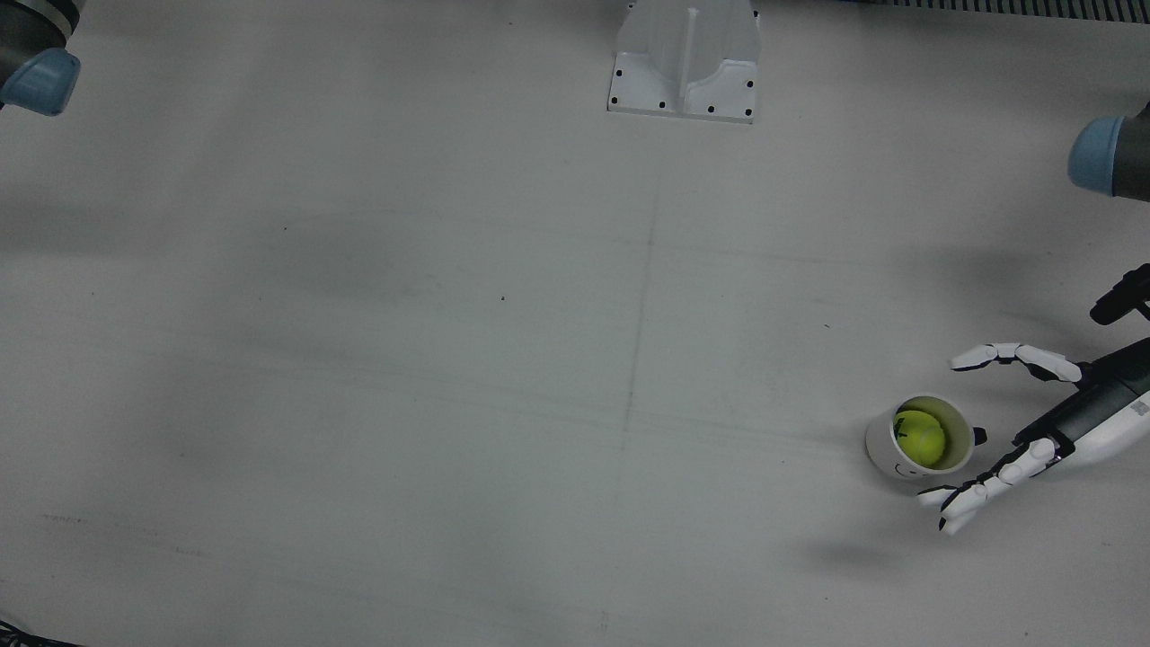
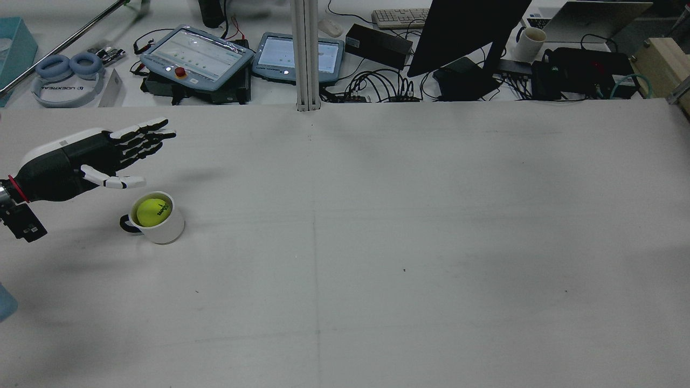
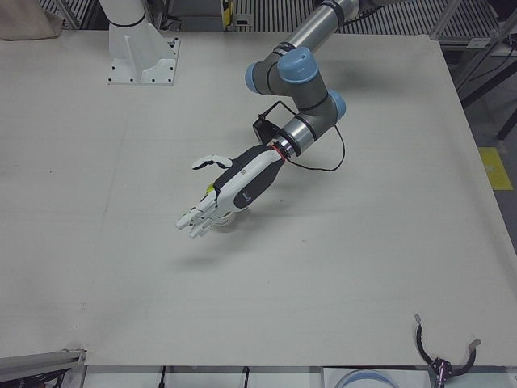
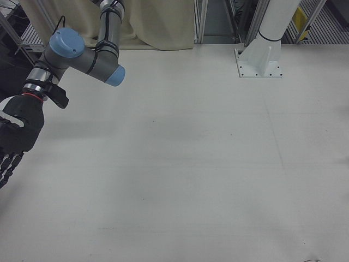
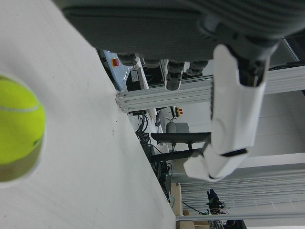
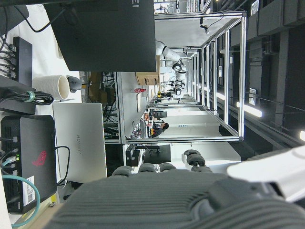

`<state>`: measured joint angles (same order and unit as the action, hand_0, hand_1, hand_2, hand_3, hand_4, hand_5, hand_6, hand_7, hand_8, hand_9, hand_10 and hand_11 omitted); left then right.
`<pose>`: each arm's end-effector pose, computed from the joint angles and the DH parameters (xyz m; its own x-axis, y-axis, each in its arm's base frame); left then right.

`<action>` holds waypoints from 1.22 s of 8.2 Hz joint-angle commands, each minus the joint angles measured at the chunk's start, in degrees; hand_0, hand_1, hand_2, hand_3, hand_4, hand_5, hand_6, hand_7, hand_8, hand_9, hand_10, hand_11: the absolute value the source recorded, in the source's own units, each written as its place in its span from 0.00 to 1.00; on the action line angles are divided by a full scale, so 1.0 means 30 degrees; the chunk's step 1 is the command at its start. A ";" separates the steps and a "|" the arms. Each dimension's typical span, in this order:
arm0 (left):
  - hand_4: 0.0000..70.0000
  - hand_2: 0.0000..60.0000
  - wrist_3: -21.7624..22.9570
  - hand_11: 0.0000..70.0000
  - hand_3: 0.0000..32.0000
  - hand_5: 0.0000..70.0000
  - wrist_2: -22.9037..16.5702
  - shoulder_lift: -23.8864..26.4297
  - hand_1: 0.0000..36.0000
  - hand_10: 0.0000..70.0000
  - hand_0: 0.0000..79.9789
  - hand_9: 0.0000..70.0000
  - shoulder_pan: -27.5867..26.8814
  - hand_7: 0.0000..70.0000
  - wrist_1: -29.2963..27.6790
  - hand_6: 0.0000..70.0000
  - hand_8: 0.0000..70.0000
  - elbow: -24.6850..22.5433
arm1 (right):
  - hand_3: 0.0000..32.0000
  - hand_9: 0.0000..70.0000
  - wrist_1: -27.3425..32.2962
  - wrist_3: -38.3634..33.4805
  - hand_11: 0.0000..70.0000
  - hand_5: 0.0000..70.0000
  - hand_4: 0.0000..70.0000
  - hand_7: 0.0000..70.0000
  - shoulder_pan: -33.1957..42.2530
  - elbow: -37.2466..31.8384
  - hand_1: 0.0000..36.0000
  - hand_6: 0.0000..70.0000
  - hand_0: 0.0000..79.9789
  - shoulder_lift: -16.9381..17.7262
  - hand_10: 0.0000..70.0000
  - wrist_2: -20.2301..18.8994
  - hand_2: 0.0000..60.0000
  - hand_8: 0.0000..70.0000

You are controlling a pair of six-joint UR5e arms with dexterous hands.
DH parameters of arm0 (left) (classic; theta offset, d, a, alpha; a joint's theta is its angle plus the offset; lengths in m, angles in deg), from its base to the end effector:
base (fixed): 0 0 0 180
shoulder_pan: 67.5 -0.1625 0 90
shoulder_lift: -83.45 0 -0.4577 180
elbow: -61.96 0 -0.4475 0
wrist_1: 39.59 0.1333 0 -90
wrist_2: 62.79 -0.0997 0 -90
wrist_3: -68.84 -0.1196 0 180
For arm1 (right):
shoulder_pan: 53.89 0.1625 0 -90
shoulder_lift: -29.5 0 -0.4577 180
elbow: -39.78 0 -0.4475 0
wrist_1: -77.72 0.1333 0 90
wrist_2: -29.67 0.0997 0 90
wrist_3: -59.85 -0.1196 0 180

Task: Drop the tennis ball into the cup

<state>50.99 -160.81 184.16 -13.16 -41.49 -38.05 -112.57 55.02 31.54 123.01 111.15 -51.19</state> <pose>0.2849 -0.5971 0.5004 -0.7631 -0.5533 -0.3340 0.0102 0.5065 -0.8622 0.1028 -0.6256 0.7194 -0.9942 -0.0903 -0.0593 0.0719 -0.1439 -0.9870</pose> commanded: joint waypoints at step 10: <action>0.00 0.21 -0.0083 0.02 0.00 0.09 -0.0079 0.3610 1.00 0.00 0.89 0.03 0.9338 0.23 0.5788 0.00 0.00 0.2546 | 0.00 0.00 -0.0027 0.0000 0.00 0.00 0.00 0.00 0.0029 0.0058 0.00 0.00 0.00 0.0000 0.00 0.0000 0.00 0.00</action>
<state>50.56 -161.06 195.04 14.46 -24.05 -30.95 -112.61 55.02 31.59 123.15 111.15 -51.19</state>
